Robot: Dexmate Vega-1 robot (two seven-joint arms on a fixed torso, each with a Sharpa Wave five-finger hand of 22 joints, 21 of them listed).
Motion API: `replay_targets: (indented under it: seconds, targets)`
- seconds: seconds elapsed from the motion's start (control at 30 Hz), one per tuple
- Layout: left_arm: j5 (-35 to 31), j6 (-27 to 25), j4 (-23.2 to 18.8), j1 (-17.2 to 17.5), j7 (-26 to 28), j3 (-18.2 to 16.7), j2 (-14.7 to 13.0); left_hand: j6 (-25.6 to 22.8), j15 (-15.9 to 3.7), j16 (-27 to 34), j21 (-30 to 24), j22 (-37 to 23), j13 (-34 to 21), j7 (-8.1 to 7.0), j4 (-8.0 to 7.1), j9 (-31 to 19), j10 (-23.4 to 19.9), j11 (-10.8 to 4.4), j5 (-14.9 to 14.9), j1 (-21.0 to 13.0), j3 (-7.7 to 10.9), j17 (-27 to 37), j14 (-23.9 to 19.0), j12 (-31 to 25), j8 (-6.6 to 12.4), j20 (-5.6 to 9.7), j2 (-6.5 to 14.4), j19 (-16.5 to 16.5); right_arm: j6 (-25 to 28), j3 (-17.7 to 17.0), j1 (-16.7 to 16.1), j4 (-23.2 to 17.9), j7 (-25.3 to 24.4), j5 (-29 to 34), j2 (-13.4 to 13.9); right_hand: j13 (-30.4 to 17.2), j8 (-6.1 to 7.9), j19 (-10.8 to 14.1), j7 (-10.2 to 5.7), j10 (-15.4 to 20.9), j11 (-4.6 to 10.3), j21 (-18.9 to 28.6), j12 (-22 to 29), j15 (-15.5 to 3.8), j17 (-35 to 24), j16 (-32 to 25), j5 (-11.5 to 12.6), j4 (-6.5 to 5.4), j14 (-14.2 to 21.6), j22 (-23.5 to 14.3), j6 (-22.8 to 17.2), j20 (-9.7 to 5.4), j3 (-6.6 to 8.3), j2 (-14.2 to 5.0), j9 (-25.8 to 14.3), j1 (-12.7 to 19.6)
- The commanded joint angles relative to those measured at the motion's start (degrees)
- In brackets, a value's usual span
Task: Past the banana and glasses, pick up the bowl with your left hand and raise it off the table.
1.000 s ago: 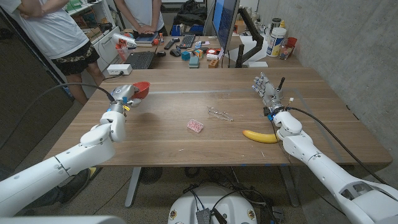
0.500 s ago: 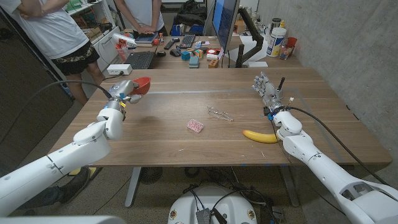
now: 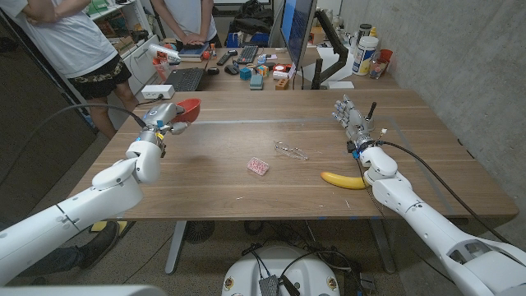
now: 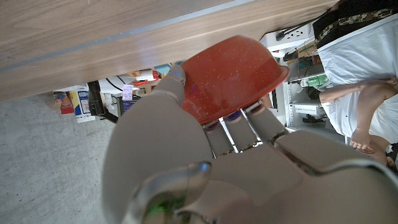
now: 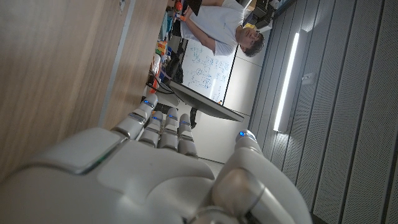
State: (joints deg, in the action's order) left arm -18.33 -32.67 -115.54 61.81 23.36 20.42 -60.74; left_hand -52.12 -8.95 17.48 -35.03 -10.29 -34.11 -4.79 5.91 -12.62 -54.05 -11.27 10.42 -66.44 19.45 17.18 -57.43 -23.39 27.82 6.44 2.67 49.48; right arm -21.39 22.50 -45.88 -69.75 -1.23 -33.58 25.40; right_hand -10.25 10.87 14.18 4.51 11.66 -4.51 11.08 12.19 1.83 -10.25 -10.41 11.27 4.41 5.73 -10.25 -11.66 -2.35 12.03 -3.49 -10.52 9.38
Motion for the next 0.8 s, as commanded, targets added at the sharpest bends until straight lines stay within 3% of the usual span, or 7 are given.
replay_targets:
  seconds: [0.03,0.8]
  targets:
    - [-0.92,1.01,-1.15,0.11,-0.65,-0.59,-0.67,-1.18,-3.83,0.28,-0.18,-0.23,-0.29,0.24,-0.25,-0.22,-1.06,-0.49,0.48,0.03,0.34,0.31,-0.57,0.29,0.54,2.91,0.47,-0.19,-0.25,0.11,0.18,0.18,-0.31,0.30,-0.17,-0.32,0.24,0.59,-0.04,0.54,-0.23,0.36,-0.12,-0.11,-0.18,-0.18,0.38,0.07,0.61,-0.18,-0.11,0.13,-0.19,0.15,-0.21,0.42]
    - [-2.92,-0.25,-4.87,0.80,-2.75,-3.43,-3.02,-1.15,-3.82,-0.14,-0.25,-0.25,-1.21,-0.01,-0.27,-0.09,-1.08,-0.49,0.46,0.14,0.48,0.69,-0.47,0.83,0.84,2.93,0.33,-0.36,-0.50,0.28,0.42,0.24,-0.57,0.60,-0.49,-0.32,0.23,0.57,-0.07,0.57,-0.20,0.35,-0.12,-0.06,-0.18,-0.19,0.39,0.09,0.68,-0.19,-0.11,0.15,-0.27,0.14,-0.21,0.43]
